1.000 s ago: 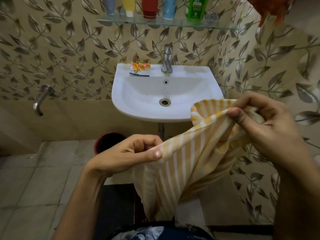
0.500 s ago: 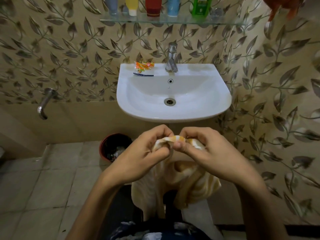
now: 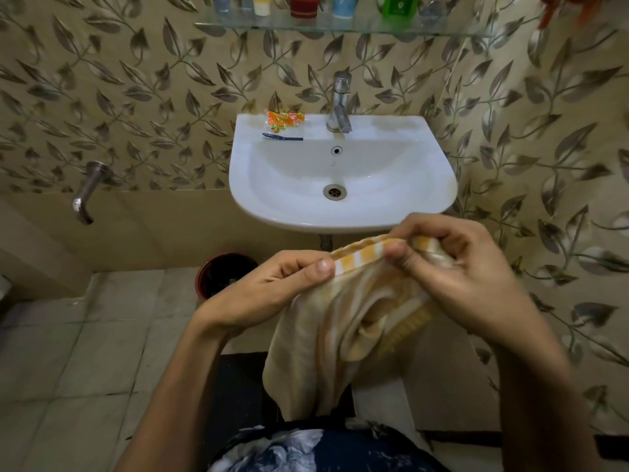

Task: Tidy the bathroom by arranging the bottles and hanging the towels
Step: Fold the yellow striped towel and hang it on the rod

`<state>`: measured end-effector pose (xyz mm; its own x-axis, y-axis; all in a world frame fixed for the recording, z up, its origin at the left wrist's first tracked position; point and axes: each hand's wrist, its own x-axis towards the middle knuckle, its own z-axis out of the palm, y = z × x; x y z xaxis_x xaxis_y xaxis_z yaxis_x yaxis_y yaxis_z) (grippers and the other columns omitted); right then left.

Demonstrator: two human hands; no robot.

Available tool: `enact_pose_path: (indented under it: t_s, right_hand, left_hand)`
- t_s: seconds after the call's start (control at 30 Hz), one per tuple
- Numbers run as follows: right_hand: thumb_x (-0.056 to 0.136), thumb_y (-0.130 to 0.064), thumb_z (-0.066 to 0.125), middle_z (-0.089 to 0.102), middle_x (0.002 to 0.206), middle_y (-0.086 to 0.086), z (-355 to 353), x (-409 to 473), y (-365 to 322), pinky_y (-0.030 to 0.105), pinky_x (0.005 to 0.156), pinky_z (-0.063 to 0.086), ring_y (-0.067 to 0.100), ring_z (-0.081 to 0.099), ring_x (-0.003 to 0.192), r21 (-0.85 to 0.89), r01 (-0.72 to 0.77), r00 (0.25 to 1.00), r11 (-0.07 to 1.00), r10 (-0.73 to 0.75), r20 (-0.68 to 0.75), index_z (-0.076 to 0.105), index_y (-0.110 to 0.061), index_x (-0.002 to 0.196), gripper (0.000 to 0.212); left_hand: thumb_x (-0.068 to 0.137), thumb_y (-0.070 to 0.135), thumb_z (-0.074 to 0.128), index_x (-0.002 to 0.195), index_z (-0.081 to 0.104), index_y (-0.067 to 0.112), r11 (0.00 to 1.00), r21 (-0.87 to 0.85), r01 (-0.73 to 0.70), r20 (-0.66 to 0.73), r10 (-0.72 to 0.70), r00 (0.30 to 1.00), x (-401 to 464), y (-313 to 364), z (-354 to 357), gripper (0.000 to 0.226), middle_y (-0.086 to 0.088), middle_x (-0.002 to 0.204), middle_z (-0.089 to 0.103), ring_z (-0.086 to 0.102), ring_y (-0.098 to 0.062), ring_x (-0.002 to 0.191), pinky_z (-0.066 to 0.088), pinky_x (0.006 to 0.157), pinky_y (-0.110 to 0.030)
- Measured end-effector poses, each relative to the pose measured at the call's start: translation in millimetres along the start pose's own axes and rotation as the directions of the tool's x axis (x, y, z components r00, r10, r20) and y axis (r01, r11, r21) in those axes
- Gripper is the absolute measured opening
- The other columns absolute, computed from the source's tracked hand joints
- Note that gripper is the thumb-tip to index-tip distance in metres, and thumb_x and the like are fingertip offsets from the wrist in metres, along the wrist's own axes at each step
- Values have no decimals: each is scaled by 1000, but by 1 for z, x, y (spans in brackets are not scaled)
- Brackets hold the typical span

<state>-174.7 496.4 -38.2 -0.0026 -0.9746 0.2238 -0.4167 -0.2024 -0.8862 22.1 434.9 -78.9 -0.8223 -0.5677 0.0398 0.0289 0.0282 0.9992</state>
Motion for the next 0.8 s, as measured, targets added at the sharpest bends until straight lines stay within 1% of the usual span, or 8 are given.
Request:
enact_pose_path:
  t_s: [0.13, 0.23, 0.33, 0.4, 0.5, 0.6, 0.7, 0.8]
  right_hand:
    - [76, -35, 64, 61, 61, -16, -22, 3, 5, 7, 55, 41, -4, 53, 58, 14, -20, 972, 1000, 23, -236, 62, -24, 66, 14]
    - [76, -39, 64, 63, 63, -19, -39, 5, 17, 17, 60, 47, -2, 55, 64, 27, -75, 911, 997, 80, -404, 64, -29, 66, 14]
    - [86, -27, 65, 63, 71, -14, -55, 7, 31, 35, 70, 52, 12, 61, 74, -61, -178, 837, 982, 119, -533, 63, -31, 70, 16]
    - [87, -21, 61, 65, 84, -13, -60, 8, 40, 43, 80, 55, 17, 64, 86, -130, -285, 820, 950, 172, -546, 64, -33, 82, 13]
    - [86, -29, 61, 64, 105, -10, -50, 8, 43, 44, 87, 53, 17, 62, 100, -228, -362, 890, 904, 262, -374, 57, -47, 105, 26]
    - [81, -50, 57, 63, 113, -20, -21, 7, 34, 39, 89, 52, 6, 61, 101, -240, -222, 975, 945, 221, -33, 56, -52, 112, 31]
    - [82, -52, 55, 67, 104, -23, 5, 8, 29, 37, 88, 52, -2, 61, 98, -241, -112, 966, 964, 163, 203, 61, -43, 106, 26]
    - [85, -50, 57, 67, 83, -18, 14, 10, 33, 35, 74, 51, -1, 61, 77, -227, -73, 954, 971, 134, 268, 60, -33, 89, 18]
  left_hand:
    - [92, 33, 42, 61, 53, 32, 997, 60, 41, -71, -36, 997, -2, -4, -14, 33, 21, 59, 48, 46, 7, 52, 35, 52, -2]
    - [94, 35, 48, 66, 61, 30, 987, 152, 56, -144, -34, 989, -6, -4, -25, 32, 16, 63, 54, 49, 3, 56, 38, 54, -7]
    - [87, 51, 49, 77, 67, 19, 961, 256, 107, -253, -40, 967, -11, -8, -32, 39, -13, 71, 55, 48, -36, 62, 38, 55, -28]
    - [86, 55, 46, 85, 66, 16, 936, 334, 109, -281, -12, 960, -10, -10, -30, 44, -15, 76, 57, 52, -41, 69, 40, 54, -35]
    - [90, 50, 42, 85, 64, 22, 910, 410, 58, -277, 64, 959, -1, -10, -15, 36, -4, 77, 58, 56, -18, 69, 43, 58, -23]
    - [94, 40, 42, 85, 62, 20, 901, 432, 33, -230, 75, 970, 11, -12, -2, 30, -1, 76, 57, 54, -9, 68, 40, 59, -14]
    - [96, 30, 44, 87, 63, 18, 915, 402, 13, -189, 69, 980, 15, -11, 5, 24, 16, 72, 56, 51, 4, 63, 36, 56, -5]
    - [97, 28, 44, 88, 62, 14, 920, 392, -3, -172, 77, 982, 13, -12, 7, 25, 21, 71, 55, 50, 7, 62, 35, 56, -3]
